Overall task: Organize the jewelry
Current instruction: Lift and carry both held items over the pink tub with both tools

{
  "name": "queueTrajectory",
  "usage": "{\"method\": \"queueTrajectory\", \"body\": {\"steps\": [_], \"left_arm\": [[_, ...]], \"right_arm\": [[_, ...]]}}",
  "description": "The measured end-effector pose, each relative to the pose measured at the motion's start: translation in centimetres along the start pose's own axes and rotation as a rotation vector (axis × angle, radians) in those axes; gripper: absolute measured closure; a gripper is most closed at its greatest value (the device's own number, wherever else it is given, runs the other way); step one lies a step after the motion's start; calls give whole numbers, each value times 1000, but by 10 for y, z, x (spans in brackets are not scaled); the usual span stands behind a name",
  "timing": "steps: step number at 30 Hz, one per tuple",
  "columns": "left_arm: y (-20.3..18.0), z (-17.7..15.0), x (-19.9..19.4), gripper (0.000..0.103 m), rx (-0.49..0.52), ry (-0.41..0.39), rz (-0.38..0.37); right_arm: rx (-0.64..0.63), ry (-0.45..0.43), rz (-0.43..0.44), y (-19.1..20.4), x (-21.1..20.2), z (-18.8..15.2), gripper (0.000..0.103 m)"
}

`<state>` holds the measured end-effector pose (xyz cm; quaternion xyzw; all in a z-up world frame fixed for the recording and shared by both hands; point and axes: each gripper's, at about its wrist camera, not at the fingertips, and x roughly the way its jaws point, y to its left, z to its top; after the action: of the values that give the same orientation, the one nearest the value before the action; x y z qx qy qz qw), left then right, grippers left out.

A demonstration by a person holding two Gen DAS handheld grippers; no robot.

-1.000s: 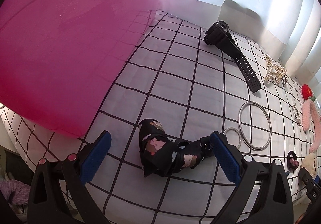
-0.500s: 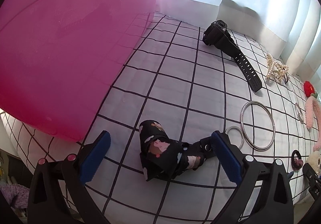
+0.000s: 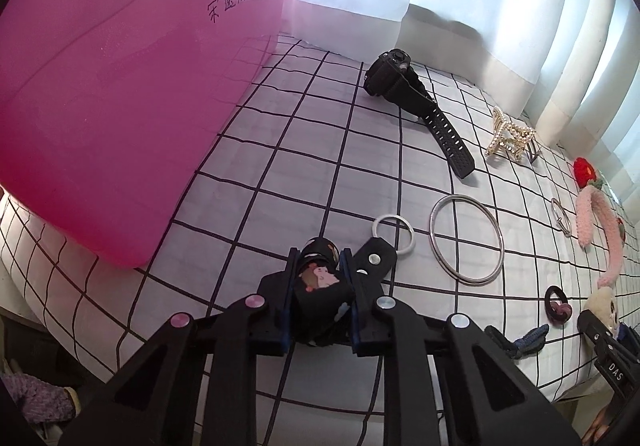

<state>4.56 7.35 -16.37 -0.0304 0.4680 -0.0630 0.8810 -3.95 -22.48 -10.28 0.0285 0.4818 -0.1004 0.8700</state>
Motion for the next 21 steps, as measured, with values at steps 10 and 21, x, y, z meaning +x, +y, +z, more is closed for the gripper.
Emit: {"method": "queueTrajectory", "body": {"steps": [10,21], "left_arm": [[-18,1,-34,84,23,-47,-29],[-48,23,-111,84,46,-147,-68]], "right_arm": [[10,-36,31,-11,-24,9,42],[0,-142,81,-20,-90,43,42]]}}
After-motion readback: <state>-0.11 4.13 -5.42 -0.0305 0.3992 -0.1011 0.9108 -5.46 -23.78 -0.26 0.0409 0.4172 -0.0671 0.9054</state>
